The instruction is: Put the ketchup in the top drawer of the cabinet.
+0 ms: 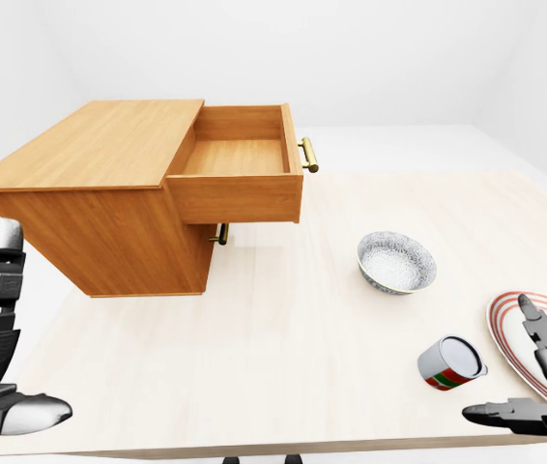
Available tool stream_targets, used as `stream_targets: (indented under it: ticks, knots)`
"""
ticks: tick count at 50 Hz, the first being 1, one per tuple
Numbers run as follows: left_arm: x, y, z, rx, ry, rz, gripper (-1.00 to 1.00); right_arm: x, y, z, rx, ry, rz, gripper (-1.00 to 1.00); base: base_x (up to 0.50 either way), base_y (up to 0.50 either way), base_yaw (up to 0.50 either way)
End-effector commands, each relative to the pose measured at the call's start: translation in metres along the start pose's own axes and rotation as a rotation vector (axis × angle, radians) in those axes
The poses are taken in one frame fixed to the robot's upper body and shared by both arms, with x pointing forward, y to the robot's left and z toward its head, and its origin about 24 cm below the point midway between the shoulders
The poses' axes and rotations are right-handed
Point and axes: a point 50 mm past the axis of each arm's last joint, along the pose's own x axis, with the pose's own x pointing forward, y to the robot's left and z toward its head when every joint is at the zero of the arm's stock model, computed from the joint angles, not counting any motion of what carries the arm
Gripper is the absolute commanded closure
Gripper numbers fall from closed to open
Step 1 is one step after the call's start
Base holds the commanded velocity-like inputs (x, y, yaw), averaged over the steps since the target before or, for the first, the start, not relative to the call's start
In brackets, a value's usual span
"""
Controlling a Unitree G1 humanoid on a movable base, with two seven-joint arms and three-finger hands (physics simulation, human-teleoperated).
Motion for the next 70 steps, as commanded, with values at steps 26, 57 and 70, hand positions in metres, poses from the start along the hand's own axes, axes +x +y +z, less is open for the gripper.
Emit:
stream_targets:
  ticks: [26, 57, 70]
  knots:
    - [0.000, -0.001, 0.000, 0.007, -0.014, -0.003, -1.00, 0.033, 0.017, 0.001, -0.020, 0.003, 0.143, -0.98, 0.00, 0.00, 0.00]
    - [0.001, -0.003, -0.002, 0.005, 0.001, -0.004, -1.00, 0.035, 0.035, -0.030, 0.037, 0.116, 0.239, -0.97, 0.00, 0.00, 0.00]
    - [0.001, -0.004, -0.002, 0.006, -0.009, -0.005, -1.00, 0.035, 0.035, -0.026, 0.003, 0.110, 0.238, -0.98, 0.00, 0.00, 0.00]
